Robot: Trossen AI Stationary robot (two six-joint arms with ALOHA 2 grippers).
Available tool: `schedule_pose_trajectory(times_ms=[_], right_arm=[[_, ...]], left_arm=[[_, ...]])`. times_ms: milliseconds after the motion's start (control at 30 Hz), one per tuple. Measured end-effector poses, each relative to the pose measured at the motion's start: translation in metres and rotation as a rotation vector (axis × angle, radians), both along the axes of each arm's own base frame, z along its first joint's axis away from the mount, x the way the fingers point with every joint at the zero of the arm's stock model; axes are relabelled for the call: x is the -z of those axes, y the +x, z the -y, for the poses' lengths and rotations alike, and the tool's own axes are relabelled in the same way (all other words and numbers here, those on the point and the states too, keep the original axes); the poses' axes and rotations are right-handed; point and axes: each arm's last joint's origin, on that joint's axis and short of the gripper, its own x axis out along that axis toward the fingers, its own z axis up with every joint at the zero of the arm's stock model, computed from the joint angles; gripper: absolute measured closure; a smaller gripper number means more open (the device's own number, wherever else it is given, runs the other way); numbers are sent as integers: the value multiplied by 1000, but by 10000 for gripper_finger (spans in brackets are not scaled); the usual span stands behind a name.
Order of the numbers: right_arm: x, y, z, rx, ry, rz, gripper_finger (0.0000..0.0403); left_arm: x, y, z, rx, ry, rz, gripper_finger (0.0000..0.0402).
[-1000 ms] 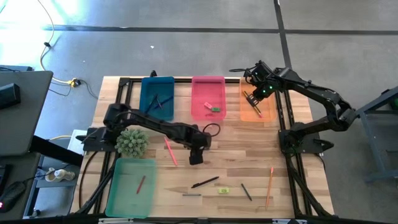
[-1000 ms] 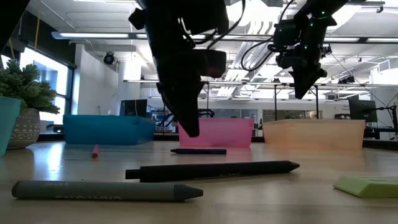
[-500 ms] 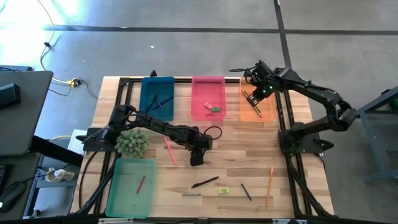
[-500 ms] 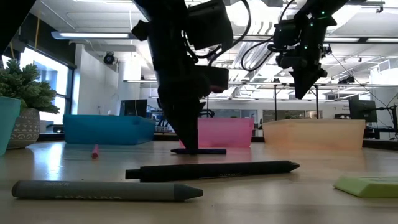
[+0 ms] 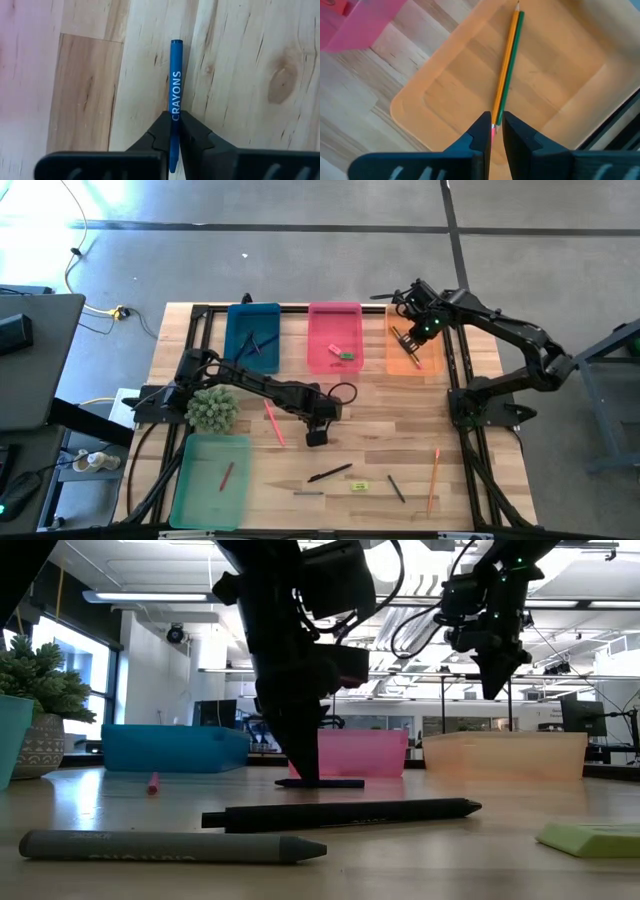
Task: Sort crayons/erasers/pens/pencils in bins
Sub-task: Put the blue crayon into the green bin
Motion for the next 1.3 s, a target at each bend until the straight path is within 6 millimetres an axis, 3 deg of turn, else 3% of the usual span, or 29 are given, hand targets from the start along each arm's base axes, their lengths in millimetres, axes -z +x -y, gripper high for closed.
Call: schedule_pose_trajectory(times_ms=[600, 700, 967, 1300], right_arm=[[-13, -8, -8, -9, -43, 40, 366], [-13, -8, -8, -19, -44, 38, 366], [-13, -8, -8, -34, -48, 35, 366], [-13, -7, -7, -44, -59, 42, 366]], left_arm=[[-26, -8, 8, -27, -48, 26, 398], [-30, -8, 16, -35, -59, 39, 398], [-63, -25, 41, -79, -64, 50, 398], [-109, -69, 83, -233, -30, 43, 398]])
